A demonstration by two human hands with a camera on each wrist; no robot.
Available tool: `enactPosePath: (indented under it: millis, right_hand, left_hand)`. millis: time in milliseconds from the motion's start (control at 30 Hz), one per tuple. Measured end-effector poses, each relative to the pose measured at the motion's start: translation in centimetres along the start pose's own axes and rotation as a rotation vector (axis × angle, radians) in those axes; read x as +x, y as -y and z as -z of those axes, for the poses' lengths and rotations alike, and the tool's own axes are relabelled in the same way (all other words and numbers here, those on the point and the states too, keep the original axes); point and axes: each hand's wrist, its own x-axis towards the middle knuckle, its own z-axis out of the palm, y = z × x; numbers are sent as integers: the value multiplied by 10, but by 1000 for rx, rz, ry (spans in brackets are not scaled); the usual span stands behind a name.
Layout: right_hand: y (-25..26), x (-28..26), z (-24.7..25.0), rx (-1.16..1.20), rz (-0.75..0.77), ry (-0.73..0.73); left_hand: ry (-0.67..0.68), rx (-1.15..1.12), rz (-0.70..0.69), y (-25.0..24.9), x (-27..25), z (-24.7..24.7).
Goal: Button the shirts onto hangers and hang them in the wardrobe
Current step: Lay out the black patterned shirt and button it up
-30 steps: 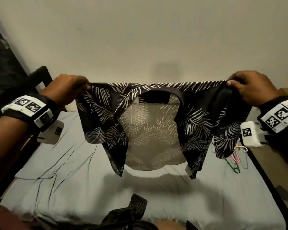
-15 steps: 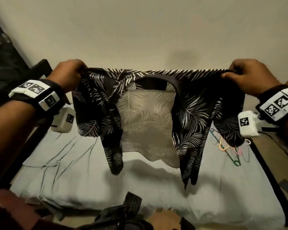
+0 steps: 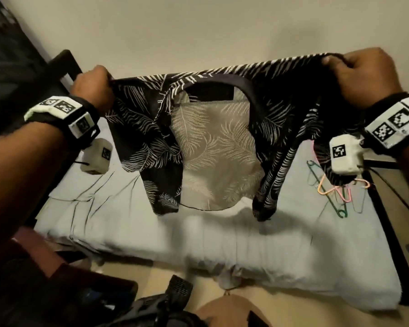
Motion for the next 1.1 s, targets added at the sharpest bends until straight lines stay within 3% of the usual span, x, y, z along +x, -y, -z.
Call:
enactPosePath:
  millis: [133,267,333,433,500,633,767,967,1100]
  right_hand:
    - [-2,-8,-1,-17,0,26]
    - [7,-18,3,-76,41,8]
    - [12,-24,10,-92,17,-8]
    - [15,-37,17,-92,-71,-6]
    - [15,-47,21,-90,-123,-5]
    - [21,-75,22,-134,-141,6]
    - [39,-103,16,-130,-93,50]
    - [62,-129,14,-111,-39,73]
    - [61,-136,13,-115,-77,52]
  left_hand:
    - [5,-185,136,0,-1,-13]
    - [37,-444,187,-5,-10,-19]
    - [17,-534,156,-5,-15,-16]
    - [-43,-496,22,17,-6,-25]
    - [-8,-517,-33,13,-22,-15]
    - [-11,-255,-174,32,-35,-15]
    - [15,-298,-3,54,-39,-27]
    - [27,-607,195,75,-53,-39]
    - [-64,-600,130,77,-69,-36]
